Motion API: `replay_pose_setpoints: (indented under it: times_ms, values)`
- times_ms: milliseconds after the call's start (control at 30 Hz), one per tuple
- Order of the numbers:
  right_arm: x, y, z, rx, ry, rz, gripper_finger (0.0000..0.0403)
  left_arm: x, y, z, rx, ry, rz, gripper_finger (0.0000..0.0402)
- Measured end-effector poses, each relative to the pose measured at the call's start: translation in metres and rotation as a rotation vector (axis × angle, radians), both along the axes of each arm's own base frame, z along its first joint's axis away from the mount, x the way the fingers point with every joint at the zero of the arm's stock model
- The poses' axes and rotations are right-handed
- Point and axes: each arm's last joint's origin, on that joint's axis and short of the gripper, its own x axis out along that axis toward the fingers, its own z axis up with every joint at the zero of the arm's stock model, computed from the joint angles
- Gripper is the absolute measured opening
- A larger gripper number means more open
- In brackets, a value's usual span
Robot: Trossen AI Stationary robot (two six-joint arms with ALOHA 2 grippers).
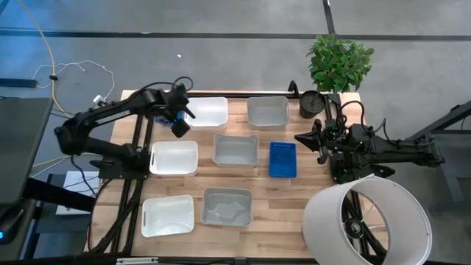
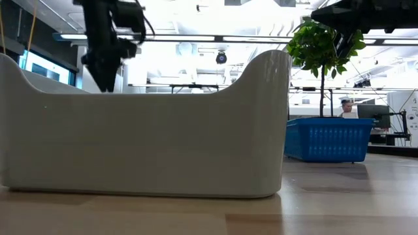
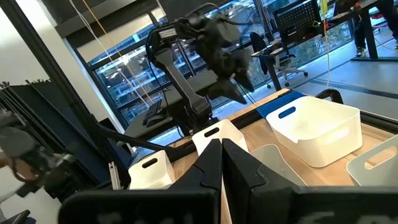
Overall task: Stack baskets by color
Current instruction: Stack the blue bin into the middle right blue basket
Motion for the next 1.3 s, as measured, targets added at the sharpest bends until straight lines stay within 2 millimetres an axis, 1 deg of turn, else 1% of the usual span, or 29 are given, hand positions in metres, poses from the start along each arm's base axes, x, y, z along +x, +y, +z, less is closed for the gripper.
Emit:
replay_pose_setpoints:
  times_ms: [200, 367, 667, 800, 1100, 1200, 1300]
  values:
    - [0.000, 0.000, 0.000, 0.000, 0.001, 0.007, 0.0000, 0.005, 0.020, -0.027, -0.108, 0.126, 0.023, 0.0266]
    - [0.000, 0.000, 0.000, -0.002, 0.005, 0.007, 0.0000, 0.008, 0.031, -0.042, -0.155, 0.202, -0.053, 0.0266]
    - [0.000, 0.000, -0.002, 0.007, 0.019, 0.007, 0.0000, 0.014, 0.047, -0.066, -0.222, 0.243, -0.087, 0.0266]
    - [0.000, 0.000, -0.002, 0.009, 0.019, 0.008, 0.0000, 0.016, 0.053, -0.077, -0.251, 0.242, -0.076, 0.0266]
    - [0.000, 0.000, -0.002, 0.009, 0.018, 0.006, 0.0000, 0.021, 0.060, -0.088, -0.250, 0.214, -0.071, 0.0262]
    - [0.000, 0.000, -0.002, 0.010, 0.018, 0.000, 0.0000, 0.023, 0.062, -0.088, -0.234, 0.202, -0.074, 0.0244]
    - [0.000, 0.000, -0.002, 0.010, 0.018, 0.000, 0.0000, 0.022, 0.062, -0.088, -0.224, 0.212, -0.072, 0.0213]
